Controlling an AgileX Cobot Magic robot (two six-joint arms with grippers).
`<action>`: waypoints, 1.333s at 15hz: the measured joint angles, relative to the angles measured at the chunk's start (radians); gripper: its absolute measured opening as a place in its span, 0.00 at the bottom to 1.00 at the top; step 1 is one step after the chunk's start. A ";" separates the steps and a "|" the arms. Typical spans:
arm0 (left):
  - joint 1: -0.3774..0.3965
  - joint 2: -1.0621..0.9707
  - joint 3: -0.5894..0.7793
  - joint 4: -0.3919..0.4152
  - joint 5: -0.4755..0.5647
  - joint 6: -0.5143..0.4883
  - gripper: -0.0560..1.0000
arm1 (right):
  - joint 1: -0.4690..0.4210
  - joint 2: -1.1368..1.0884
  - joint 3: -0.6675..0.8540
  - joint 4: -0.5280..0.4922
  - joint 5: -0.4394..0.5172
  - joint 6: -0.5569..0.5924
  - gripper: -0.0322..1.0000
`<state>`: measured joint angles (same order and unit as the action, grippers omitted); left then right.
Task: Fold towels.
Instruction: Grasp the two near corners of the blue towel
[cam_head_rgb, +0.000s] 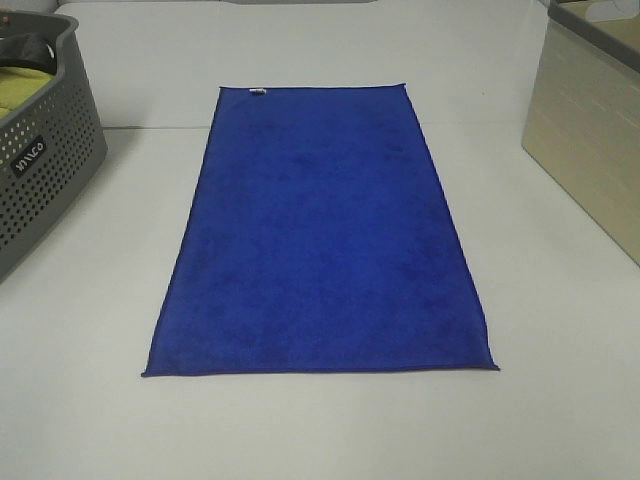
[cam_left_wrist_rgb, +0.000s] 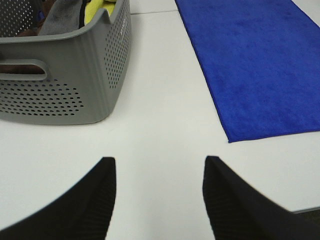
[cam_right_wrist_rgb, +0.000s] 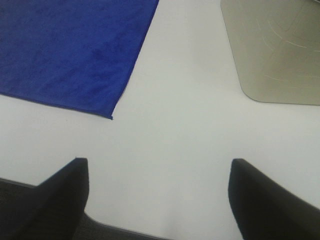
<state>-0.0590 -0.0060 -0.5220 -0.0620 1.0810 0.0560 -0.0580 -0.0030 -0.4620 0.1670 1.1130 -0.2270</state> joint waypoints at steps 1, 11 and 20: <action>0.000 0.000 0.000 0.000 0.000 0.000 0.54 | 0.000 0.000 0.000 0.000 0.000 0.000 0.76; 0.000 0.000 0.000 0.000 0.000 0.000 0.54 | 0.000 0.000 0.000 0.000 0.000 0.000 0.76; 0.000 0.000 0.000 0.000 0.000 0.000 0.54 | 0.000 0.000 0.000 0.000 0.000 0.000 0.76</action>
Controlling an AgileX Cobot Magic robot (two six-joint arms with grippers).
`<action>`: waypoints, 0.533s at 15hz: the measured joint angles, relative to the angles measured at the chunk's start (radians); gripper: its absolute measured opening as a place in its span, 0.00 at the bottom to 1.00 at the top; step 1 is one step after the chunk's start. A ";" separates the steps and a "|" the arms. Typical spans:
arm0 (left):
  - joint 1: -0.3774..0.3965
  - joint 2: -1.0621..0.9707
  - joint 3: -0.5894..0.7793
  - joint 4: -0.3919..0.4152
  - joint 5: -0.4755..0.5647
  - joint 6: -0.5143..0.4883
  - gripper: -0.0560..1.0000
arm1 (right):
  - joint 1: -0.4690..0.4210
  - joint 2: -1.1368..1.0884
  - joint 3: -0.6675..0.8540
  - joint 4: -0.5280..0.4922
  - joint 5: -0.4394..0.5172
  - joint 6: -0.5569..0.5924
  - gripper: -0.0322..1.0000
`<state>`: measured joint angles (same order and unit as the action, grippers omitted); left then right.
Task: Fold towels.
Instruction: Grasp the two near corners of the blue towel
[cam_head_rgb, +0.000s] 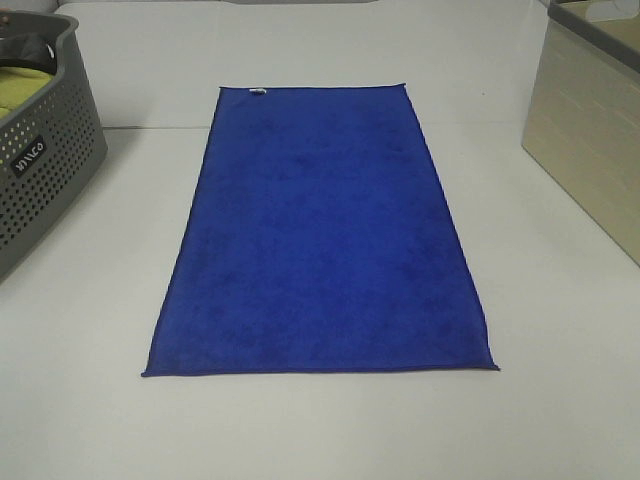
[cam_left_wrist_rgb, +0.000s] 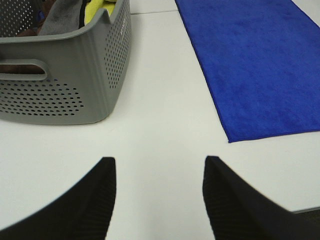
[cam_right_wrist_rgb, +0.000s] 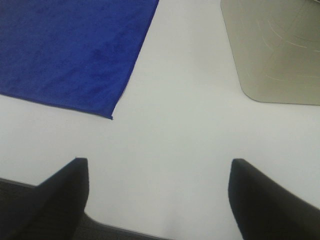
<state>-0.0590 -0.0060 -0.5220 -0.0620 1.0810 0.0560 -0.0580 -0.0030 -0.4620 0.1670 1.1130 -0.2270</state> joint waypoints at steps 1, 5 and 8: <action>0.000 0.000 0.000 0.000 0.000 0.000 0.54 | 0.000 0.000 0.000 0.000 0.000 0.000 0.76; 0.000 0.000 0.000 0.000 0.000 0.000 0.54 | 0.000 0.000 0.000 0.000 0.000 0.000 0.76; 0.000 0.000 0.000 0.000 0.000 0.000 0.54 | 0.000 0.000 0.000 0.000 0.000 0.000 0.76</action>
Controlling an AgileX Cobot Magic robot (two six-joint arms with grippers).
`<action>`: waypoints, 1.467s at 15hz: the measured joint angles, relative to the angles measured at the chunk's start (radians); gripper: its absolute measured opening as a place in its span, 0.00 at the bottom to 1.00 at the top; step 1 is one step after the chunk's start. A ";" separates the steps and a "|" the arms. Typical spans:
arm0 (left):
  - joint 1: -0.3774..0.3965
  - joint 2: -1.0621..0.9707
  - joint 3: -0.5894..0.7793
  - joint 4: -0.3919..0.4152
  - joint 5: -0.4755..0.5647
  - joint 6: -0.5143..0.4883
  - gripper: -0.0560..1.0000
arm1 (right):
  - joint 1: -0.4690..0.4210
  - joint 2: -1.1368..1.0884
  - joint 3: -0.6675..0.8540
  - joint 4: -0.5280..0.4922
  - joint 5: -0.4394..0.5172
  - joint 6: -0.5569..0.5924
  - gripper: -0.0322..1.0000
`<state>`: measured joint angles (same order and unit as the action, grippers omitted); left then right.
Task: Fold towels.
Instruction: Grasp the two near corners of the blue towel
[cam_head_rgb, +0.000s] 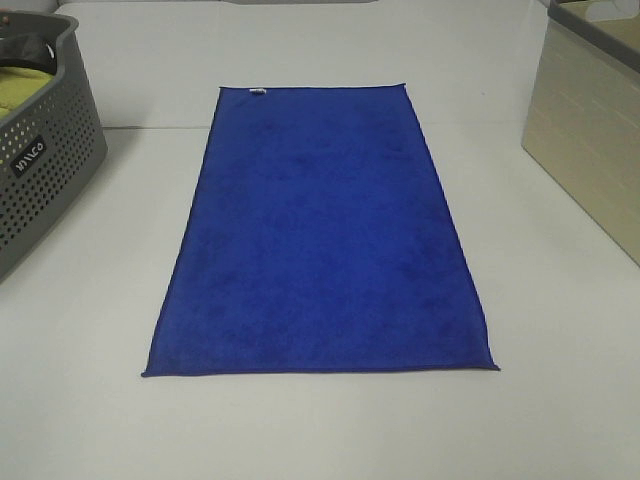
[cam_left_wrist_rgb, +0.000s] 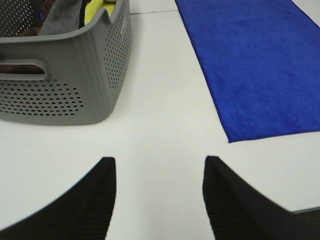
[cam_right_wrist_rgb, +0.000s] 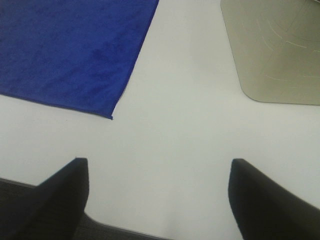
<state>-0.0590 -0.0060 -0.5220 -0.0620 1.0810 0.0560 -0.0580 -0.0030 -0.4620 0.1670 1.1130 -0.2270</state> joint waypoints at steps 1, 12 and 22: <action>0.000 0.000 0.000 0.000 0.000 0.000 0.54 | 0.000 0.000 0.000 0.000 0.000 0.000 0.76; 0.000 0.000 0.000 0.000 0.000 0.000 0.54 | 0.000 0.000 0.000 0.000 0.000 0.000 0.76; 0.000 0.000 0.000 -0.001 0.000 0.000 0.54 | 0.000 0.000 0.000 0.000 0.000 0.000 0.76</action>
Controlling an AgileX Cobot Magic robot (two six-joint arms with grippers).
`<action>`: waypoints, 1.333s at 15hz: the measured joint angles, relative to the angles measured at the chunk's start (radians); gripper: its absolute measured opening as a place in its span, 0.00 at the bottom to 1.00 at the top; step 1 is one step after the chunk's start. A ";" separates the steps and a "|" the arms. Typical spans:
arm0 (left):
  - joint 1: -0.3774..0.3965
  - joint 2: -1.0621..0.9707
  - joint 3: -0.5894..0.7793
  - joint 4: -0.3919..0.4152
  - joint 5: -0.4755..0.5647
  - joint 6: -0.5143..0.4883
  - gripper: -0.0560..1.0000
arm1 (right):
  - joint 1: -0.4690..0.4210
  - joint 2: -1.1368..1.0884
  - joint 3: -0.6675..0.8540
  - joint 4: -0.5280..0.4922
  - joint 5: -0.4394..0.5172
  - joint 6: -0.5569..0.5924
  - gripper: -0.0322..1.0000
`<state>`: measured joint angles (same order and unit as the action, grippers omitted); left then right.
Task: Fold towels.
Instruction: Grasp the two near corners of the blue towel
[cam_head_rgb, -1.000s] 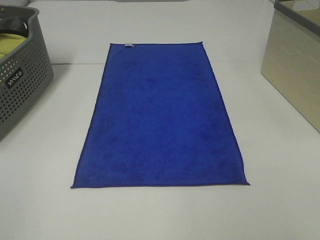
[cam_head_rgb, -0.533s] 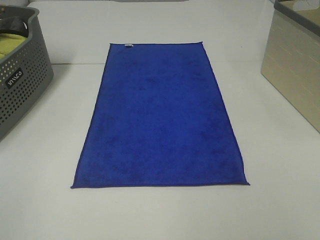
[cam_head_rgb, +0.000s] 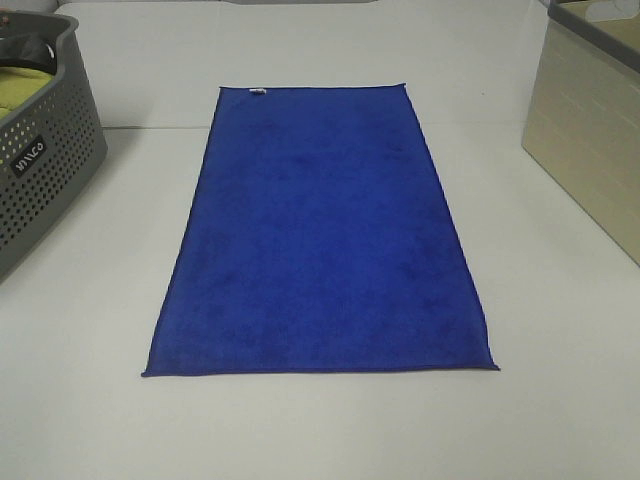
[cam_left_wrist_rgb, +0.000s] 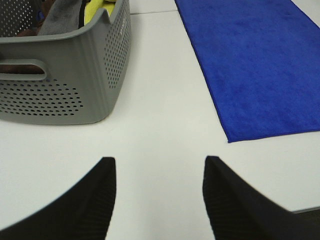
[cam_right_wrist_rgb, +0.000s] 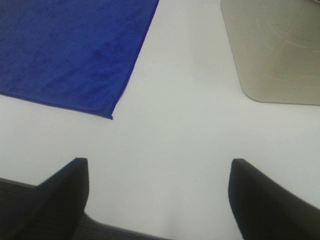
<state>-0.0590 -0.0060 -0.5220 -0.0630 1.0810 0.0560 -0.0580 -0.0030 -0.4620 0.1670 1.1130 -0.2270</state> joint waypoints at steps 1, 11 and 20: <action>0.000 0.000 0.000 0.000 0.000 0.000 0.54 | 0.000 0.000 0.000 0.000 0.000 0.000 0.76; 0.000 0.094 -0.013 -0.020 -0.208 -0.035 0.54 | 0.000 0.085 -0.007 -0.003 -0.088 0.000 0.75; 0.000 0.829 0.057 -0.446 -0.594 0.027 0.65 | 0.000 0.671 -0.041 -0.004 -0.394 0.192 0.66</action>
<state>-0.0590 0.8230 -0.4650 -0.5090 0.4870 0.0830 -0.0580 0.6680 -0.5030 0.1630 0.7190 -0.0350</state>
